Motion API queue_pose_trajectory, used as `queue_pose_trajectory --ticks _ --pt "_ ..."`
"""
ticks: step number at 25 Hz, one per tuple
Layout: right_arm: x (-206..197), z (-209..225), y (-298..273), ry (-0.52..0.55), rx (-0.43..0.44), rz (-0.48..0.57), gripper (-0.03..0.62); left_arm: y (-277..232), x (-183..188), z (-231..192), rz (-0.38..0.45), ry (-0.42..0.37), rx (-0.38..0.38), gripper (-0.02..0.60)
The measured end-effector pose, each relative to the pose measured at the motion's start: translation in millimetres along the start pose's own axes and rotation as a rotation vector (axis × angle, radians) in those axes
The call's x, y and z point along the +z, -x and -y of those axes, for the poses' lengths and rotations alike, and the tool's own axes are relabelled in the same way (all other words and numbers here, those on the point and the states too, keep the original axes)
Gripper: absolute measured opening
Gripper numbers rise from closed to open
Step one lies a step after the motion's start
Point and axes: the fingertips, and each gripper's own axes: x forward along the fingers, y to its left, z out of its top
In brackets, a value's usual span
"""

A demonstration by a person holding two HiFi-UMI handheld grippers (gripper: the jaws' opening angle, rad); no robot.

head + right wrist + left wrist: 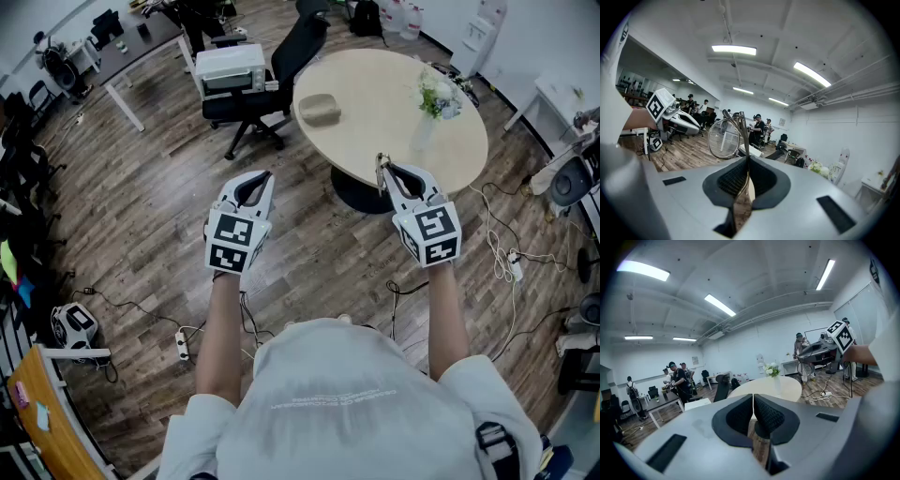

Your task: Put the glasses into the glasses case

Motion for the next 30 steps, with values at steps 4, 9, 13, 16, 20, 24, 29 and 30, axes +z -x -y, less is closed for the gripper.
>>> queue_pose_trajectory --ticks 4,9,13,16,20,24,29,30 --pt "1 -8 0 0.0 -0.004 -0.009 0.014 7 -4 -4 0.002 0.006 -0.005 0.018" --pt "6 -17 6 -0.047 -0.039 0.001 0.015 19 -12 -11 0.005 0.008 -0.027 0.017" --pt "1 -29 6 -0.066 -0.061 -0.019 0.015 28 -21 -17 0.004 0.011 -0.046 0.018" --pt "1 -38 5 -0.077 -0.078 -0.029 0.015 34 -28 -24 0.003 0.014 -0.062 0.018" --pt "6 -47 4 -0.101 -0.105 -0.028 0.015 42 -36 -34 -0.001 0.008 -0.076 0.018" --pt "10 -53 -5 -0.087 -0.101 -0.034 0.015 41 -42 -46 0.003 0.019 -0.074 0.018" --pt "4 -46 -25 -0.076 -0.086 -0.051 0.015 22 -47 -50 -0.01 0.024 -0.092 0.018" --pt "1 -41 -31 -0.077 -0.083 -0.052 0.015 17 -47 -51 -0.013 0.022 -0.094 0.018"
